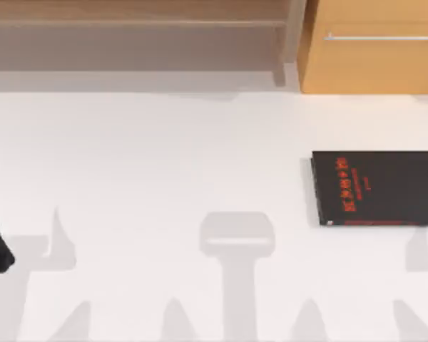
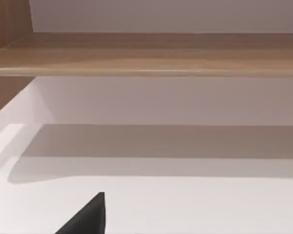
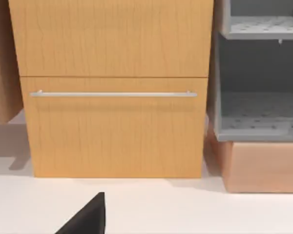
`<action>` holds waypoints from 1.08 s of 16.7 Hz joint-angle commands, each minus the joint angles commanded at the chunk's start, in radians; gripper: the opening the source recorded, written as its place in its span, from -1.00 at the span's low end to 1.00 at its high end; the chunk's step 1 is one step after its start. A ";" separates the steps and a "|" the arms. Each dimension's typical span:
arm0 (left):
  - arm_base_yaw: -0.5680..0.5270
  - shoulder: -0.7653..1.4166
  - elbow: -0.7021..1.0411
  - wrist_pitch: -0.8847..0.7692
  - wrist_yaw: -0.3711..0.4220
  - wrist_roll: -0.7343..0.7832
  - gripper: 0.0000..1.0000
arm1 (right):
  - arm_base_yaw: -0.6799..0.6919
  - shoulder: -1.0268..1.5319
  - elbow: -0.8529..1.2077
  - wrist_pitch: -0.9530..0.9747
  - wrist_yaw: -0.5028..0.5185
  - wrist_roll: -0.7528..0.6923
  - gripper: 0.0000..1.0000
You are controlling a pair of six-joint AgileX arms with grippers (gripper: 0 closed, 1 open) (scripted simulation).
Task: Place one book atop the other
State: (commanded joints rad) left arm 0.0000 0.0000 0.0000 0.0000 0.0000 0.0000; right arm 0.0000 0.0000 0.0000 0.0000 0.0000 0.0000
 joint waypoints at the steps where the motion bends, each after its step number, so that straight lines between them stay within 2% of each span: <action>1: 0.000 0.000 0.000 0.000 0.000 0.000 1.00 | 0.000 0.000 0.000 0.000 0.000 0.000 1.00; 4: 0.000 0.000 0.000 0.000 0.000 0.000 1.00 | -0.010 0.030 0.027 0.013 -0.009 0.000 1.00; 8: 0.000 0.000 0.000 0.000 0.000 0.000 1.00 | -0.061 0.219 0.183 0.078 -0.059 -0.001 1.00; 18: 0.000 0.000 0.000 0.000 0.000 0.000 1.00 | -0.286 1.202 0.860 0.358 -0.270 -0.003 1.00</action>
State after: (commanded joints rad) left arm 0.0000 0.0000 0.0000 0.0000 0.0000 0.0000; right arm -0.2859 1.2016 0.8597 0.3583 -0.2702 -0.0027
